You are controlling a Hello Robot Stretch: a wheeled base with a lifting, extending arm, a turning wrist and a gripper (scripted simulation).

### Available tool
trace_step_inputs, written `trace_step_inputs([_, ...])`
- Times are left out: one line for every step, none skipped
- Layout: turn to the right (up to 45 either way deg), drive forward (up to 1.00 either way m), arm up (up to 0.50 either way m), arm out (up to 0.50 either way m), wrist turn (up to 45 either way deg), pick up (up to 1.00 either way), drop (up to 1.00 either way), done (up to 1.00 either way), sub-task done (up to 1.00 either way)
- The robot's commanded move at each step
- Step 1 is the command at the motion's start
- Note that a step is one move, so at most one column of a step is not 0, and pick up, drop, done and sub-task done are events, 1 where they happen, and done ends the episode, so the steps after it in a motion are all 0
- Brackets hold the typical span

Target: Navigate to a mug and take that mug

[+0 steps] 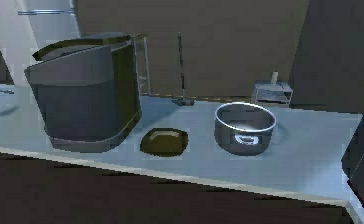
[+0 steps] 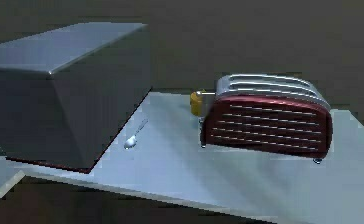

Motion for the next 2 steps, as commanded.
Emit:
trace_step_inputs([0.0,0.00,0.38,0.00,0.0,0.00,0.00,0.00,0.00])
trace_step_inputs([0.0,0.00,0.00,0.50,0.0,0.00,0.00,0.00,0.00])
